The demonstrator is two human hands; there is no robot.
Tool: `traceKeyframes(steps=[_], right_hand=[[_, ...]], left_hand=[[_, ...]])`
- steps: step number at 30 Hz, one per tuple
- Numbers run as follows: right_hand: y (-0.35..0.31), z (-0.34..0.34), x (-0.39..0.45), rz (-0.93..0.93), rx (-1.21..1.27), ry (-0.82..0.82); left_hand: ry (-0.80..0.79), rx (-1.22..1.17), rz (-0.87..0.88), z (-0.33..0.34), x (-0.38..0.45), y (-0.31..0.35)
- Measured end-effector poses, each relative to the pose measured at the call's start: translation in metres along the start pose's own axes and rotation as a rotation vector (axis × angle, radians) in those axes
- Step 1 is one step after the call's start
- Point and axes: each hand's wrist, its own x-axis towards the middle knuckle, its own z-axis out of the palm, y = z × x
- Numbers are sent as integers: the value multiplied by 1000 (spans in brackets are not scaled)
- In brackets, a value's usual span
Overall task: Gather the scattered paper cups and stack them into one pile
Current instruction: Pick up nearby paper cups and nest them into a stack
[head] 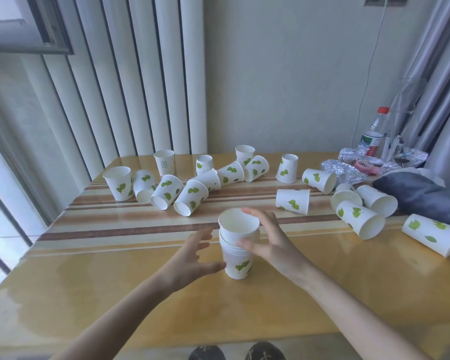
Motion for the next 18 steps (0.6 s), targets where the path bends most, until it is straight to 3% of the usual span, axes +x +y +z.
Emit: traceKeyframes(steps=[5,8,10,12,14,18], right_hand=[[13,10,-1,6,-93,45],[9,7,-1,-23,-117,-13],[7,-11,10,-35,-129,62],[14,-43,32,-37,-330,257],[28,-77,57,53,-702,356],[54,-127,89,216,-1066,294]], left_hand=[[9,110,13,-20,3,-13],[17,221,46,-35,13,-12],[89,293,68,-47,28,-7],[198,432,83,-59,49,2],[319,586,75,-69,72,7],[449,720,-1,-83,122,-1]])
